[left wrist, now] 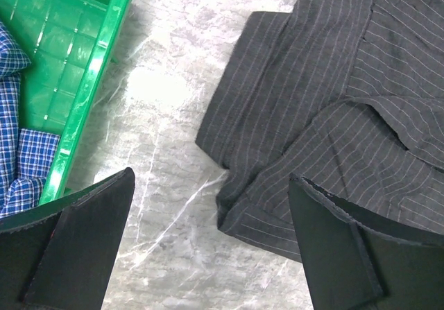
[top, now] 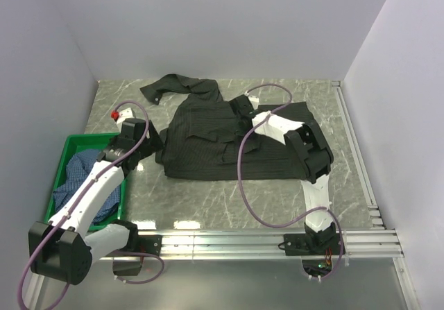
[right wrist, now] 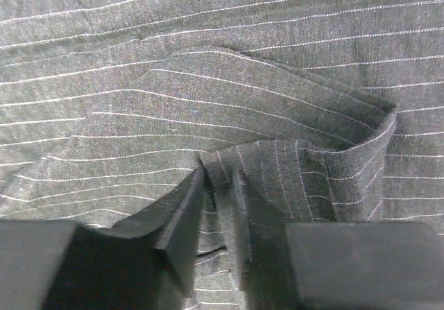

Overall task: Fold and stack the long sleeve shirts
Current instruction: Fold the shirt

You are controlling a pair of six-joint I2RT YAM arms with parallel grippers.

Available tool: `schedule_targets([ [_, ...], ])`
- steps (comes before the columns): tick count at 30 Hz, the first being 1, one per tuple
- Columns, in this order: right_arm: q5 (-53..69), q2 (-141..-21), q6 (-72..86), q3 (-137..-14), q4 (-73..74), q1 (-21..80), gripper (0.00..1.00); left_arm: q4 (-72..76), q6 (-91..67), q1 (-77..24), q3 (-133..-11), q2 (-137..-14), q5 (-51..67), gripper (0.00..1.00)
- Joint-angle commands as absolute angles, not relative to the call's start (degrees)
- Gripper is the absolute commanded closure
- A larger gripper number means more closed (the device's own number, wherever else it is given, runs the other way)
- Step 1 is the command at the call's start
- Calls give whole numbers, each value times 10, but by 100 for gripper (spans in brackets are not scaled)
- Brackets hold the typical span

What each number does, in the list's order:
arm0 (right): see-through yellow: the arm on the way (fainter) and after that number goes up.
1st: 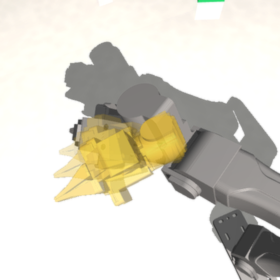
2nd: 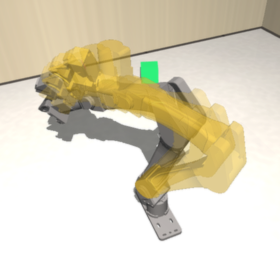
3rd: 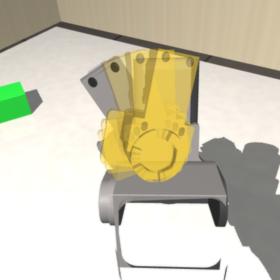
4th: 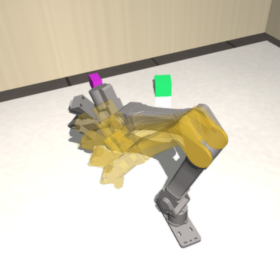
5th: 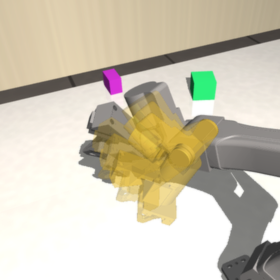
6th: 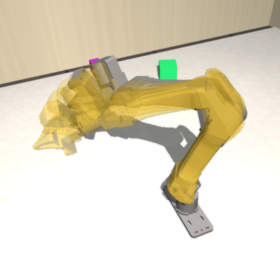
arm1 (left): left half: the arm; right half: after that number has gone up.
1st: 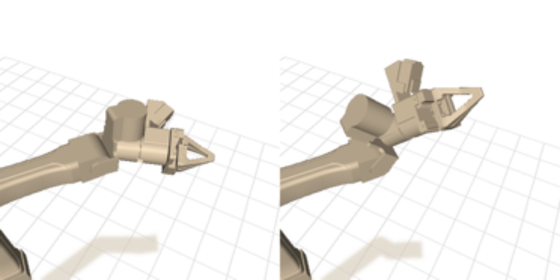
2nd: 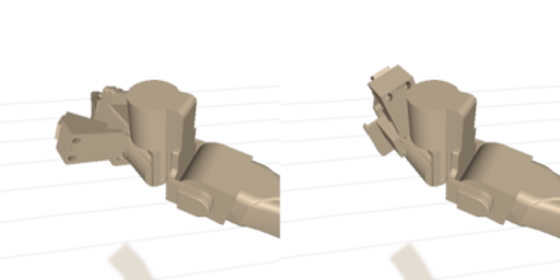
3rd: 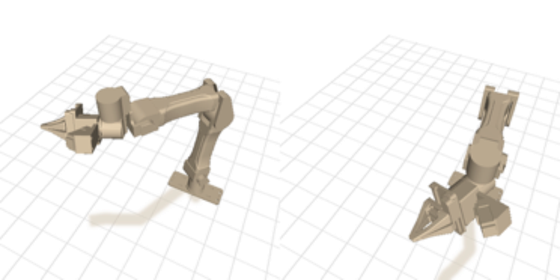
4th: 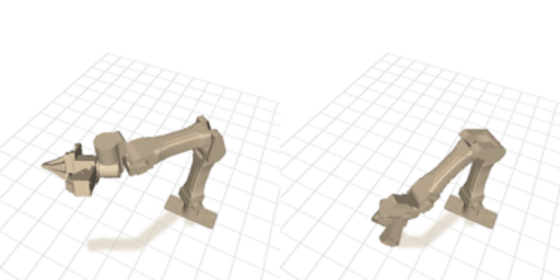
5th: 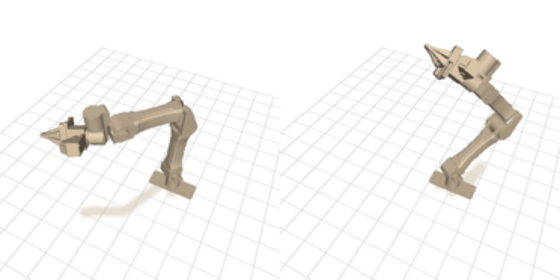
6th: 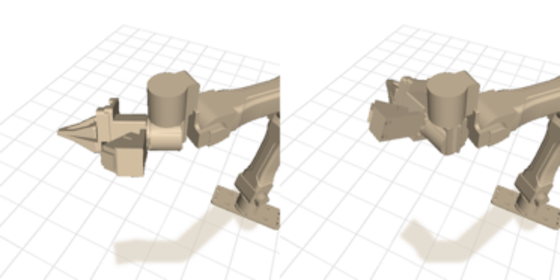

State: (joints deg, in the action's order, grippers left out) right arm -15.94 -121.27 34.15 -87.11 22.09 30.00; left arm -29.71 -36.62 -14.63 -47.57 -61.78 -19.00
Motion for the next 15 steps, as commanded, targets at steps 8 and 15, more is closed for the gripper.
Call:
schedule_targets([
  [8, -89, -1148, 388, -789, 156, 251, 62, -279, -355, -144, -475, -621, -177, 2],
  [15, -111, -1146, 366, -790, 167, 254, 67, -264, -347, -145, -469, -620, -145, 3],
])
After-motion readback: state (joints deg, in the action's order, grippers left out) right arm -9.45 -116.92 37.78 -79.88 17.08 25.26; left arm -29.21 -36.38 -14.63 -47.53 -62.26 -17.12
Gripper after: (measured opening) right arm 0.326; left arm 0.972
